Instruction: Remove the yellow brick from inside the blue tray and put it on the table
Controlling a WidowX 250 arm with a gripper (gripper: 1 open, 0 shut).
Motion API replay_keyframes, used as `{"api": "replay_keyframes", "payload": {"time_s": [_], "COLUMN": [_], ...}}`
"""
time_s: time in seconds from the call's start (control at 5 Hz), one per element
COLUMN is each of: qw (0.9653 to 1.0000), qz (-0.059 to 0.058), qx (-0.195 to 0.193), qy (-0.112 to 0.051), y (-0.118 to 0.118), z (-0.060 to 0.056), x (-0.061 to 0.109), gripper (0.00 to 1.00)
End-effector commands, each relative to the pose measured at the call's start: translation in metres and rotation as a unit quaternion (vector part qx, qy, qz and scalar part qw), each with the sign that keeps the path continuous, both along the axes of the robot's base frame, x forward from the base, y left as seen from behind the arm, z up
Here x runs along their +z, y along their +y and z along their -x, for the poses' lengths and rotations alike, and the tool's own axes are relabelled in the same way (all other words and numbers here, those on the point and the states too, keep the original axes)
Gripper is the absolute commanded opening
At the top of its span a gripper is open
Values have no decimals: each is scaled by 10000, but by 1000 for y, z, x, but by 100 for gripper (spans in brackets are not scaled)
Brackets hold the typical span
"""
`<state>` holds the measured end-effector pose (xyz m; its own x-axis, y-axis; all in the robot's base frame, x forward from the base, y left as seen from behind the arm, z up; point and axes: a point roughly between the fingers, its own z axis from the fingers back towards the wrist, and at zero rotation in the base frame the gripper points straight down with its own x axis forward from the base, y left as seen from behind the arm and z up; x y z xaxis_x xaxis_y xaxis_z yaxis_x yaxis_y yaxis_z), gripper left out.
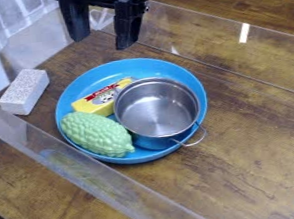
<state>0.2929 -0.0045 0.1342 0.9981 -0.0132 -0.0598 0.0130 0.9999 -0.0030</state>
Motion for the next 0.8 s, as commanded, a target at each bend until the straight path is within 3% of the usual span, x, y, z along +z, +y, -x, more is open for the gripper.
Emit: {"api": "replay_keyframes", "payload": {"time_s": [0.0,0.2,0.6], "qw": [9996,9980,9986], "qz": [-140,-287,-225], "qx": [-195,-440,-464], "qy": [172,340,155], "y": [4,8,11], "z": [1,2,0], "x": [-6,-12,4], "gripper": [100,100,100]}}
